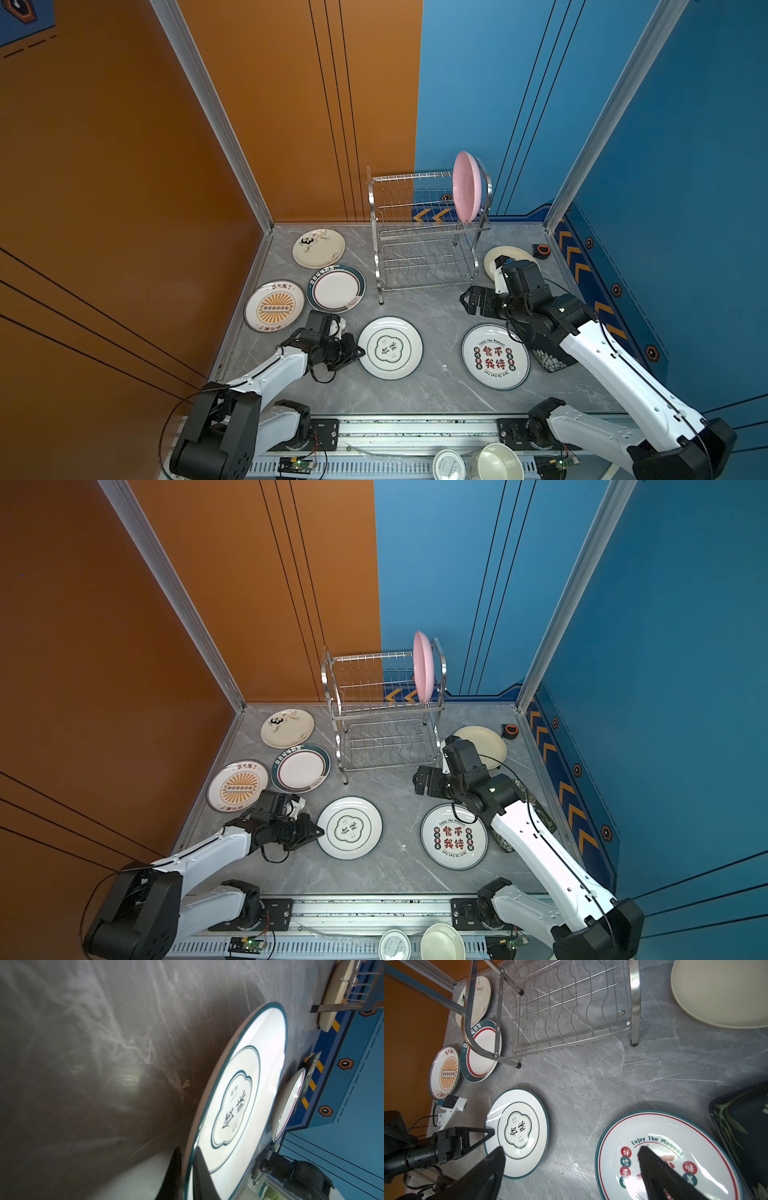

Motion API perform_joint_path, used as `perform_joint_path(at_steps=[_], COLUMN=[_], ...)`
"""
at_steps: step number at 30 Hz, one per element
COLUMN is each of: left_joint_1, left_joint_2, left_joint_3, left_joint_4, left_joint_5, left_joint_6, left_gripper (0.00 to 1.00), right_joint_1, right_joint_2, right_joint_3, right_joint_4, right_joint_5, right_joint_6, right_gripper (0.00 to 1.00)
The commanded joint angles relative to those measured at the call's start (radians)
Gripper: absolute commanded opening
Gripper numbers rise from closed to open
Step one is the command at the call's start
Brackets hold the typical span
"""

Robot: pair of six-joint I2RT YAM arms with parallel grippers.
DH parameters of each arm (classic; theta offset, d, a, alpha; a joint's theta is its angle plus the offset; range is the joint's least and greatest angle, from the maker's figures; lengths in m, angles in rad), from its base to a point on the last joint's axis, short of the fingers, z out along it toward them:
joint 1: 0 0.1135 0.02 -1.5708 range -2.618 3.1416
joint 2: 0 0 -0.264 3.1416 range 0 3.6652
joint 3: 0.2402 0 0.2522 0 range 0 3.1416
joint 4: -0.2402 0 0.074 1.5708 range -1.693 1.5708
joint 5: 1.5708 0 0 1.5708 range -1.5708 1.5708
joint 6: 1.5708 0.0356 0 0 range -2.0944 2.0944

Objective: Load the plates into the dish rack
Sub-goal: 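Grasp the raised white plate rim with the right gripper beside the left gripper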

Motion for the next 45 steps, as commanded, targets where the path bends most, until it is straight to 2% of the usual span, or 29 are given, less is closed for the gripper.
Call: perform_joint_path(at_steps=[1,8,29,39,45], left_joint_1=[-0.002,-0.001,-0.022,-0.056,-0.064], left_joint_2=[0.021,-0.006,-0.098,-0.092,-0.076], left_joint_3=[-0.016,-0.004,0.18,0.242,0.258], left_joint_4=[-0.04,-0.04,0.025,0.079,0.102], left_joint_5=[-0.034,-0.006,0.238,0.266,0.296], left_joint_6=[-0.002,-0.001,0.004,-0.039,-0.053], left_gripper=[0.02,0.0,0.0,0.0,0.0], right_joint_1=[-0.008,-0.013,0.038,0.049,0.055], right_joint_2=[-0.015,-0.004,0.158,0.237,0.267], right_joint_3=[-0.035,-0.09,-0.166,-0.188,-0.193], right_joint_4=[0.04,0.092,0.258,0.468,0.55], right_joint_5=[-0.045,-0.114,-0.358,-0.511,-0.574], right_joint_6=[0.018,0.039,0.069,0.164,0.199], right_gripper=[1.0,1.0,0.98,0.82,0.64])
